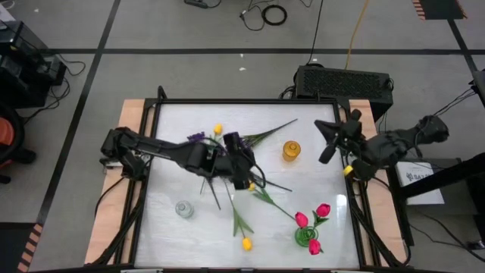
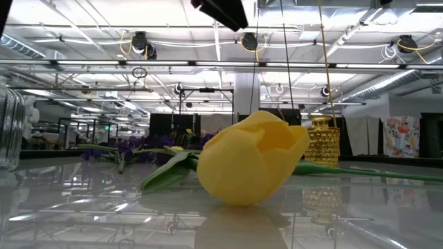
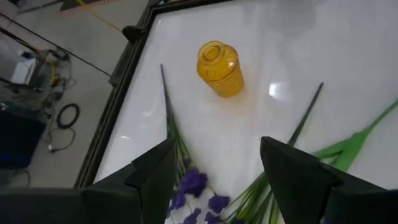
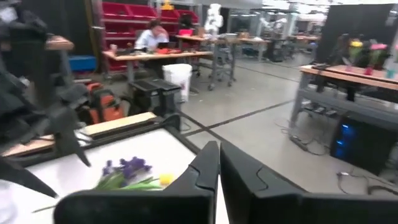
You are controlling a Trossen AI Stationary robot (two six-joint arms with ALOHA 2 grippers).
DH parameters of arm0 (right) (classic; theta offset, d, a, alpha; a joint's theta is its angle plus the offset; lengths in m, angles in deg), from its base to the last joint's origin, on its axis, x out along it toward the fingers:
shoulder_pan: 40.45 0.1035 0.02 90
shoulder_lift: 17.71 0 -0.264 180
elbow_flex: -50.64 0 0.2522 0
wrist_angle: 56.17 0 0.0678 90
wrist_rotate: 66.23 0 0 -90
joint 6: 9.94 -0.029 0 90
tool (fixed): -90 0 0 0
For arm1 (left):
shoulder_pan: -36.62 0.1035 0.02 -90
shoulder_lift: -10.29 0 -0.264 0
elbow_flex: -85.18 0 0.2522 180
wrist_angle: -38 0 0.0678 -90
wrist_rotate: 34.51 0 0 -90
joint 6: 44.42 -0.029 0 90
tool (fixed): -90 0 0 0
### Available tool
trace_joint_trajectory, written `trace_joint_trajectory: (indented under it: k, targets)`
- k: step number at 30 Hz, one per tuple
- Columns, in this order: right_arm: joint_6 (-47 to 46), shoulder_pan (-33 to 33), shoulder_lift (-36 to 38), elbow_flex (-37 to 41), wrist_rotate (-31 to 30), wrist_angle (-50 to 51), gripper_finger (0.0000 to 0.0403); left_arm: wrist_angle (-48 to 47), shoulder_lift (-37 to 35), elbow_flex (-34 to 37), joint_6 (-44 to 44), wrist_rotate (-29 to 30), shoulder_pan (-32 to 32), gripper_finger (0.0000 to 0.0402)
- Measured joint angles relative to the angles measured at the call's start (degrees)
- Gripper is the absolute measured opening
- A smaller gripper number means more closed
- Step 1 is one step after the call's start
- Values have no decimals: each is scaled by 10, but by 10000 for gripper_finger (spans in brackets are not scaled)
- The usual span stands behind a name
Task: Sort flowers into vase by color
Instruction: Put the top left yellow flower into the transparent vase
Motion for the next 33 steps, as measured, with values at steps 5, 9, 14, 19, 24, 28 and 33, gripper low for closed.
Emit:
trace_joint_trajectory:
  k: [5, 9, 14, 19, 24, 28, 33]
  targets:
    - [-114, -39, 9, 0, 1, 113, 17, -34, -41, 0, -16, -46, 19, 237]
    - [-236, -53, 10, 0, 0, 200, 17, -40, -88, 0, -59, -57, 50, 237]
    - [-258, -52, 10, 0, 1, 232, 17, -43, -133, 0, -69, -143, 129, 237]
    - [-232, -52, 7, 0, 0, 237, 17, -58, -143, 0, -55, -189, 195, 237]
    - [-212, -52, 7, 0, -2, 237, 18, -24, -131, 41, -51, -189, 232, 237]
    - [-220, -52, 7, 12, -3, 234, 18, 61, -130, 143, -20, -187, 246, 237]
    - [-221, -52, 7, 40, -14, 226, 18, 136, -130, 253, 77, -125, 241, 237]
